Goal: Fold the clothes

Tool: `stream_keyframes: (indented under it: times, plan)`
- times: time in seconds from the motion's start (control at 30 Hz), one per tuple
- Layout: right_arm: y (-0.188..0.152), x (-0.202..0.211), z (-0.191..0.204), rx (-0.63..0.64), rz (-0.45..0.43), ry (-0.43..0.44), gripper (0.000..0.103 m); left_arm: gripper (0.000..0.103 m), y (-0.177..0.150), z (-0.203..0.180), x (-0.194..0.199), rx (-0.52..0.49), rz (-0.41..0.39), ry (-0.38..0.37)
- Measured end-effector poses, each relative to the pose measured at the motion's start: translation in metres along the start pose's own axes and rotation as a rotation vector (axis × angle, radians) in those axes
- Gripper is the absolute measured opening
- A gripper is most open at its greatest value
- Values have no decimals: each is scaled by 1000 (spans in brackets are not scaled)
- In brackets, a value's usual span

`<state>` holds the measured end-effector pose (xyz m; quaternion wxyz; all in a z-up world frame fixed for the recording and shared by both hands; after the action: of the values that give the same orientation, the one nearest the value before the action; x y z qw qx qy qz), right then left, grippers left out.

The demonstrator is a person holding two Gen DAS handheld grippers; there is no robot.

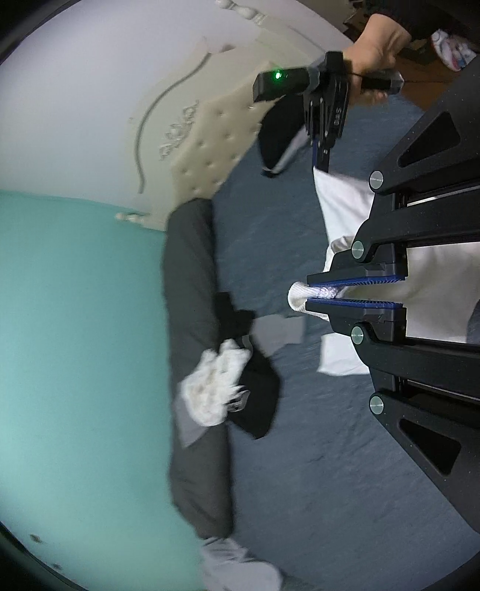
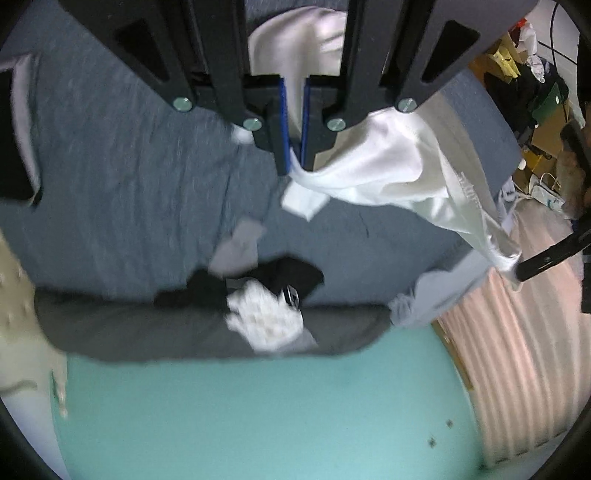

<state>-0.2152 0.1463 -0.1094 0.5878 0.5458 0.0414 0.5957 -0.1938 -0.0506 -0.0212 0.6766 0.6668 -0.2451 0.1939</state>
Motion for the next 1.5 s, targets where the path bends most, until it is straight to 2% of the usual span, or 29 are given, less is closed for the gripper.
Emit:
stream_keyframes:
  times: [0.17, 0.4, 0.43, 0.5, 0.57, 0.67, 0.77, 0.87, 0.93, 0.97, 1.03, 1.23, 1.47, 1.5]
  plan:
    - [-45, -40, -37, -99, 74, -17, 6, 6, -44, -3, -32, 4, 75, 7]
    - [-74, -73, -75, -219, 108, -39, 10, 6, -81, 1, -76, 17, 164, 17]
    - [-77, -75, -77, -223, 114, -47, 13, 6, -85, 3, -82, 19, 176, 19]
    - [-84, -77, -82, -215, 124, -83, 32, 7, -95, 5, -94, 26, 199, 23]
    - [-89, -79, -84, -203, 125, -104, 38, 7, -104, 6, -105, 31, 223, 26]
    - [-95, -83, -84, -189, 128, -116, 39, 7, -116, 7, -122, 33, 253, 31]
    - [-103, -95, -68, -149, 152, -61, 39, 7, -126, 13, -136, 50, 274, 35]
    - [-114, -115, -43, -73, 219, 8, 41, 7, -132, 16, -143, 66, 287, 35]
    - [-124, -131, -26, -10, 271, 36, 51, 7, -134, 18, -145, 69, 290, 34]
    - [-129, -138, -22, 15, 291, 33, 61, 7, -135, 18, -146, 69, 291, 33]
    - [-141, -151, -14, 58, 340, 35, 61, 7, -136, 20, -146, 69, 291, 32]
    - [-167, -179, -9, 159, 436, -16, 61, 7, -136, 25, -146, 74, 285, 28]
    - [-168, -195, -6, 303, 450, -124, 61, 7, -136, 27, -146, 67, 279, 22]
    - [-166, -195, -6, 302, 444, -128, 55, 7, -137, 27, -145, 66, 279, 21]
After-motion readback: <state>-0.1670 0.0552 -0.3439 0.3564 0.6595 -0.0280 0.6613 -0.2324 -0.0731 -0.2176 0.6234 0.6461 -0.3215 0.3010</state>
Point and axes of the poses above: each gripper's, at about its wrist camera, not at the fingertips, and x roughly against the way its jaws point, z to its left, y to its top, the point moved 9 cm from there along -x, roughly the way its jaws point, and after that the axes turned 13 degrees about y, right-handed, at the moved point
